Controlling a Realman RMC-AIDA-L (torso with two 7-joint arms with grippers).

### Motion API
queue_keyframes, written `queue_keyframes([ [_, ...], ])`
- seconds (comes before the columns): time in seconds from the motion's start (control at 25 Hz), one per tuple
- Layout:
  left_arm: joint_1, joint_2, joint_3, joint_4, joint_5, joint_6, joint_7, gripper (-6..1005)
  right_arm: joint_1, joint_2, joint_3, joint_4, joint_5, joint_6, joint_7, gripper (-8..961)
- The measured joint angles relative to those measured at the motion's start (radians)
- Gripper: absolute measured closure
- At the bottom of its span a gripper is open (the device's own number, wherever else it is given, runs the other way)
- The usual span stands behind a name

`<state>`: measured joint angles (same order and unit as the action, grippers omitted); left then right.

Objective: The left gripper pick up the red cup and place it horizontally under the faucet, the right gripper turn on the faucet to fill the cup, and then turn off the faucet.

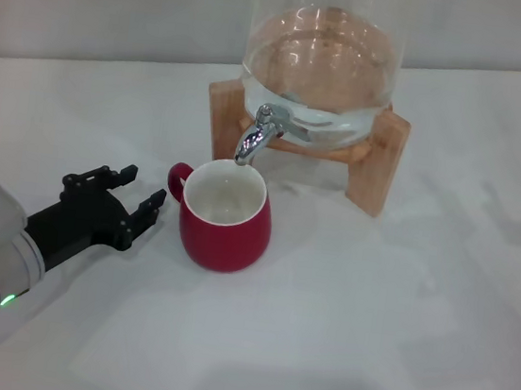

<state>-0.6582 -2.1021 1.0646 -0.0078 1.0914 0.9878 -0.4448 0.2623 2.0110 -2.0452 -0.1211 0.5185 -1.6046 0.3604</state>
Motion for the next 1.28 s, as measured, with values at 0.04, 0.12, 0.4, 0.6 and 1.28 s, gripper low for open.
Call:
queue_keyframes([
  [0.04,0.004,0.0,0.0,0.002,-0.004,0.0,0.0,497,0.0,0.0,-0.001,0.0,0.0,0.0,0.0,80],
  [0.12,0.014,0.001,-0.001,0.01,-0.017,0.001,0.0,497,0.0,0.0,-0.001,0.0,0.0,0.0,0.0,80],
  [0.4,0.083,0.001,-0.002,0.064,-0.103,0.038,0.02,487,-0.004,0.0,-0.003,0.0,0.0,0.0,0.0,81],
  [0.6,0.113,0.004,-0.002,0.067,-0.183,0.118,0.06,484,-0.005,0.0,-0.003,0.0,0.0,0.0,0.0,81],
  [1.28,0.199,0.0,-0.002,0.057,-0.428,0.303,0.182,484,0.0,0.0,-0.035,0.0,0.0,0.0,0.0,80],
])
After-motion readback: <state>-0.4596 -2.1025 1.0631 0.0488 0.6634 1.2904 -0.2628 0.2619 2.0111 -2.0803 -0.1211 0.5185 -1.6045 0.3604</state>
